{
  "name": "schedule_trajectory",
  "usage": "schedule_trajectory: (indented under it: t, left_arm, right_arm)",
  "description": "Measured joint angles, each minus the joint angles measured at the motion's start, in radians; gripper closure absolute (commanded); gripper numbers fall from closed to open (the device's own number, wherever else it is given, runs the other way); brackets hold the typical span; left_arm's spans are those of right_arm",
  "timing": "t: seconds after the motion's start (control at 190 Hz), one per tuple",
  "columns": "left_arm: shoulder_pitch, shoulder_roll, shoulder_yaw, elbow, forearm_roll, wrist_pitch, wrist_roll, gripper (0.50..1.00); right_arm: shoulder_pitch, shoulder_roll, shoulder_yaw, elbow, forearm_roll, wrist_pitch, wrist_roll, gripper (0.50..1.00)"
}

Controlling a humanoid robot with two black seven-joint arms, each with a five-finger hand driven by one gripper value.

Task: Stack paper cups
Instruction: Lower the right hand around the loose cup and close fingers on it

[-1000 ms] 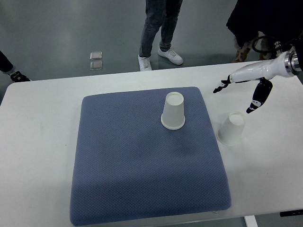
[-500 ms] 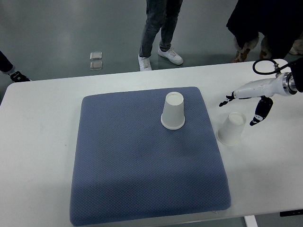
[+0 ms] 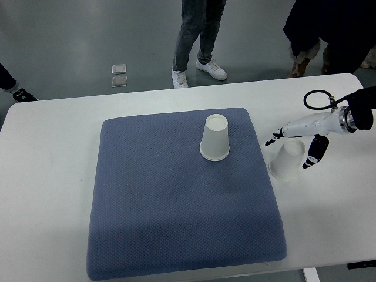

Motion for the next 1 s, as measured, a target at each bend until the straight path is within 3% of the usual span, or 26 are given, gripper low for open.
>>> schedule_trajectory:
  t: [0.211, 0.558, 1.0]
  left_arm:
    - [0.000, 0.000, 0.000, 0.000, 0.000, 0.000, 0.000, 0.500]
    - [0.000, 0.000, 0.000, 0.000, 0.000, 0.000, 0.000, 0.500]
    - [0.000, 0.000, 0.000, 0.001, 0.000, 0.000, 0.000, 0.500]
  right_arm:
    - [-0.011, 0.007, -0.001, -0.031, -0.007, -0.030, 0.000, 0.605]
    - [-0.033, 0.008, -0.002, -0.051, -0.022, -0.067, 0.001, 0.664]
    - [-0.030, 0.039, -0.002, -0.043, -0.019, -0.067, 0.006, 0.664]
